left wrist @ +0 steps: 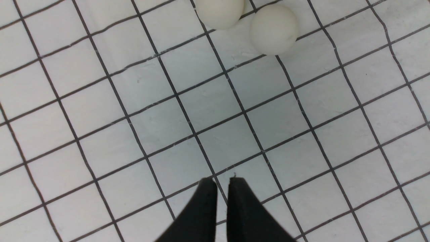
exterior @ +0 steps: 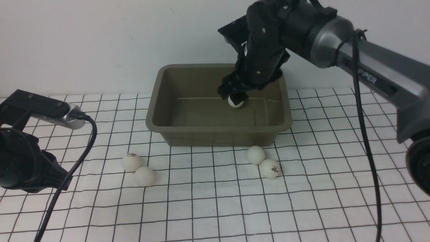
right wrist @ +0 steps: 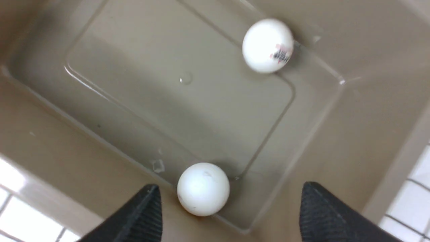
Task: Put the table tennis balls into the box on the white checkered tablecloth.
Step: 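Reach for and grasp a ping pong ball on the table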
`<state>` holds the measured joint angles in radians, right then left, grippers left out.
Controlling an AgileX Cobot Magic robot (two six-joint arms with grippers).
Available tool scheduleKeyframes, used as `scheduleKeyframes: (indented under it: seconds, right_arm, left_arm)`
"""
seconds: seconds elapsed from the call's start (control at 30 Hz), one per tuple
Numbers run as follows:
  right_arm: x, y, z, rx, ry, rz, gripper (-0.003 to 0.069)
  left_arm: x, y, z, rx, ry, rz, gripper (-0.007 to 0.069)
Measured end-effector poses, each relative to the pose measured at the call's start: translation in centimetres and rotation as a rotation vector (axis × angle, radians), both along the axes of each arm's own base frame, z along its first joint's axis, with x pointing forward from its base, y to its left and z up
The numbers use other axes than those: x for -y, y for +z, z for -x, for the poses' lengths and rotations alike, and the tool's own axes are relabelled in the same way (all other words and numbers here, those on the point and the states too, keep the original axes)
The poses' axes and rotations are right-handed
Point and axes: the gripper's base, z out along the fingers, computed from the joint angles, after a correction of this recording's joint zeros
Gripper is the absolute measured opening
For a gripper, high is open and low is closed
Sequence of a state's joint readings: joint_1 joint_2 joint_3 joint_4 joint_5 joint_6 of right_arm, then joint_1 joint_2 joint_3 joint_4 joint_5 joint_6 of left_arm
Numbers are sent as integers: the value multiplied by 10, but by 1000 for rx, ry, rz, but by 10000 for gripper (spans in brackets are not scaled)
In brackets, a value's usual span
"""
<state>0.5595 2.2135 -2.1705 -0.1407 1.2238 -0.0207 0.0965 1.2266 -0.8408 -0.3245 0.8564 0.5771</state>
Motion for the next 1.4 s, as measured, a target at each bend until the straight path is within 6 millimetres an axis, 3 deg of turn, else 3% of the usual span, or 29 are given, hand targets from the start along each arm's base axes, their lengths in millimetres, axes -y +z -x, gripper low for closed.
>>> scheduleKeyframes:
  seconds: [0.17, 0.3, 0.43, 0.57, 0.73, 0.9, 1.27, 1.4]
  right_arm:
    - [4, 16, 7, 8, -3, -13, 498]
    - [11, 22, 26, -46, 0, -35, 498]
    - [32, 26, 60, -104, 0, -5, 500]
    - [57, 13, 99, -185, -2, 51, 500]
    - [65, -12, 119, -164, 8, -14, 500]
    - [64, -54, 121, -129, 0, -70, 500]
    - [55, -98, 99, -74, -12, -42, 501]
    - [54, -103, 96, -58, -5, -37, 501]
  left_arm:
    - [0, 0, 0, -3, -1, 1, 31]
    - [0, 0, 0, -4, -1, 1, 31]
    - [0, 0, 0, -5, -2, 1, 31]
    - [0, 0, 0, -5, -2, 1, 31]
    - [0, 0, 0, -6, -2, 1, 31]
    - [0, 0, 1, -6, -2, 2, 31]
    - [1, 0, 0, -5, 3, 20, 31]
    - [1, 0, 0, -6, 3, 20, 31]
